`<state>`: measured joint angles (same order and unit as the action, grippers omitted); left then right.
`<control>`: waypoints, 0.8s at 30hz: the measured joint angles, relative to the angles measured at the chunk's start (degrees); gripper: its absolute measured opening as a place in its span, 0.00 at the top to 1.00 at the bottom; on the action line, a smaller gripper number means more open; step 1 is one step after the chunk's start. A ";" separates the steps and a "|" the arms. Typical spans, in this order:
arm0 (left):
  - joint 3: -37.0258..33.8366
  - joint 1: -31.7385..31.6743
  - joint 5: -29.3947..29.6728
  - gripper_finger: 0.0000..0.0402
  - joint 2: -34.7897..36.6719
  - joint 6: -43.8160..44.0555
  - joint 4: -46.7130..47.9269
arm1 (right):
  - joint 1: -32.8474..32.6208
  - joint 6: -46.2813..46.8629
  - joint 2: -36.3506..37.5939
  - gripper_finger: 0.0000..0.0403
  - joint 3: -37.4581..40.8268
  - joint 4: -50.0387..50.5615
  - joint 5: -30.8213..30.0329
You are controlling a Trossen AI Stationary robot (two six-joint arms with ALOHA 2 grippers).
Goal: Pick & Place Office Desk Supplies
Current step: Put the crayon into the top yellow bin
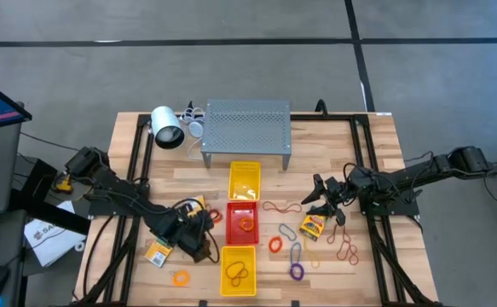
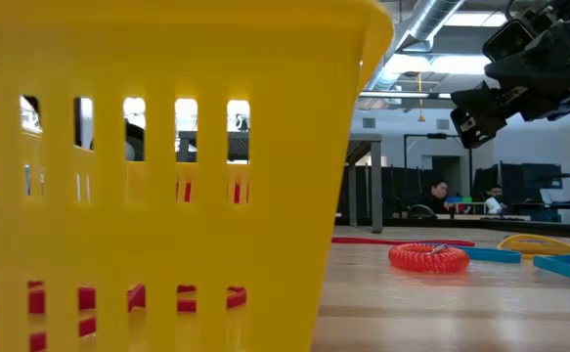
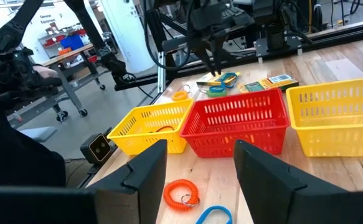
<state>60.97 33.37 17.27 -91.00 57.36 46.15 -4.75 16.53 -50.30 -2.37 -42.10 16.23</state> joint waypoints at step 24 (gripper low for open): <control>1.06 3.65 5.01 0.52 -0.12 0.03 1.62 | 0.00 0.00 0.02 0.55 0.00 -0.09 0.00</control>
<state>62.03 37.02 22.27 -91.12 57.39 47.78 -4.75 16.53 -50.28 -2.37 -42.19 16.23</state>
